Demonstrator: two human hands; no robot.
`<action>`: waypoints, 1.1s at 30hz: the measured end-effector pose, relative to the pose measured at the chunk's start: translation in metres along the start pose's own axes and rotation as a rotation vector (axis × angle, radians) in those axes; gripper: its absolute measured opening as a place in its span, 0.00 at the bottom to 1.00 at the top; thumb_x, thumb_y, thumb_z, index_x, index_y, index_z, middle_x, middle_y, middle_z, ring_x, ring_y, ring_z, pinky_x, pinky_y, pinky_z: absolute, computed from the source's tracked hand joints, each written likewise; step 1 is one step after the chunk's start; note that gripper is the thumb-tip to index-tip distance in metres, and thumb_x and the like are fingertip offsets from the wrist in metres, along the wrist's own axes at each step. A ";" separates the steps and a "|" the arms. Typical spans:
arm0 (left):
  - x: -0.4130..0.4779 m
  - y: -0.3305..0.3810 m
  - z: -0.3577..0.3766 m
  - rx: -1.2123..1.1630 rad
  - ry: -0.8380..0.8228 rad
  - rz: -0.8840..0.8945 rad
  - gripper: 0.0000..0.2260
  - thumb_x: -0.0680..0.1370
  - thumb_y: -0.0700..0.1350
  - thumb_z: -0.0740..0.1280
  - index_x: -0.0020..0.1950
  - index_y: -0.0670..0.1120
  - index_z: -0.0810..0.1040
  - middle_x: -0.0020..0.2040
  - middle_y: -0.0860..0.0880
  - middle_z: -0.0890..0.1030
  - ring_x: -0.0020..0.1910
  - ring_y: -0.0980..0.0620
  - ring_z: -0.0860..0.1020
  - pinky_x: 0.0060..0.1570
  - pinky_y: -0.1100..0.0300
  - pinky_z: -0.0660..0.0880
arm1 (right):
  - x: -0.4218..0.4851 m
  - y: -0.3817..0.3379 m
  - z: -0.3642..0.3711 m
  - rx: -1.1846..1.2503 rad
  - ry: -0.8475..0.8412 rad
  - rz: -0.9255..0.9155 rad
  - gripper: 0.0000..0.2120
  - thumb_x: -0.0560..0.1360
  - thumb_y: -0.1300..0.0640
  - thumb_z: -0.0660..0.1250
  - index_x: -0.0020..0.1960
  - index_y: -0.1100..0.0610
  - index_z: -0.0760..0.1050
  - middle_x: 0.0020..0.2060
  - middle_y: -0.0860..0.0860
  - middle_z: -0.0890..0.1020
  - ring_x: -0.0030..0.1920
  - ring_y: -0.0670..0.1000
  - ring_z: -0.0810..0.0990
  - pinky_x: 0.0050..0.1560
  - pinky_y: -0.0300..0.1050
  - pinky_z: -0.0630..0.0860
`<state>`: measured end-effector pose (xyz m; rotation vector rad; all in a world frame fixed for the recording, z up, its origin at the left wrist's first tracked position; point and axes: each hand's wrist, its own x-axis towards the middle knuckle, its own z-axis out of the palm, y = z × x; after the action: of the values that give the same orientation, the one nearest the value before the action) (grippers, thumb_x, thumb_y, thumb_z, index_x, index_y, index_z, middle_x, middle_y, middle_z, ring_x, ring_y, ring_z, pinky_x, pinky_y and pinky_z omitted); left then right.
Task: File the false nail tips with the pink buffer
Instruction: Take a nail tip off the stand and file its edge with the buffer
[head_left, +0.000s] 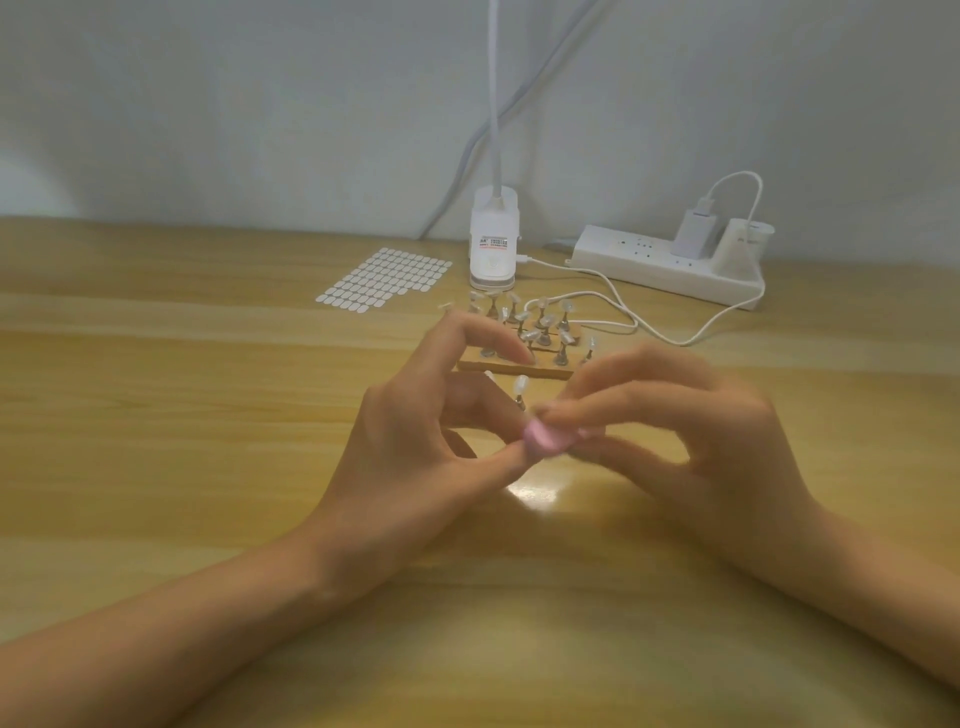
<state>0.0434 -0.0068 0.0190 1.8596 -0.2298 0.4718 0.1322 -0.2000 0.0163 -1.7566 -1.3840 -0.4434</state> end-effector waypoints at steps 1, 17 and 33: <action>0.000 0.000 0.000 0.004 -0.005 0.003 0.19 0.72 0.52 0.76 0.57 0.54 0.73 0.39 0.54 0.86 0.39 0.57 0.85 0.30 0.69 0.72 | 0.000 0.000 0.001 0.005 -0.013 -0.009 0.09 0.75 0.59 0.74 0.56 0.54 0.82 0.48 0.51 0.82 0.49 0.49 0.82 0.52 0.40 0.78; 0.000 -0.001 0.000 -0.004 0.000 -0.014 0.18 0.70 0.50 0.78 0.54 0.54 0.72 0.39 0.53 0.86 0.39 0.56 0.85 0.29 0.62 0.75 | -0.001 0.001 -0.001 -0.016 -0.008 0.025 0.10 0.74 0.61 0.73 0.55 0.58 0.84 0.48 0.52 0.82 0.48 0.50 0.82 0.51 0.42 0.78; 0.002 -0.006 -0.001 -0.018 0.014 -0.036 0.18 0.70 0.47 0.78 0.53 0.54 0.72 0.37 0.52 0.85 0.39 0.55 0.85 0.29 0.53 0.78 | 0.001 0.000 -0.001 -0.021 0.031 0.030 0.09 0.74 0.60 0.76 0.53 0.55 0.83 0.45 0.52 0.82 0.46 0.49 0.82 0.49 0.45 0.78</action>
<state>0.0476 -0.0040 0.0148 1.8392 -0.1901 0.4562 0.1326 -0.1996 0.0176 -1.7778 -1.3346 -0.4689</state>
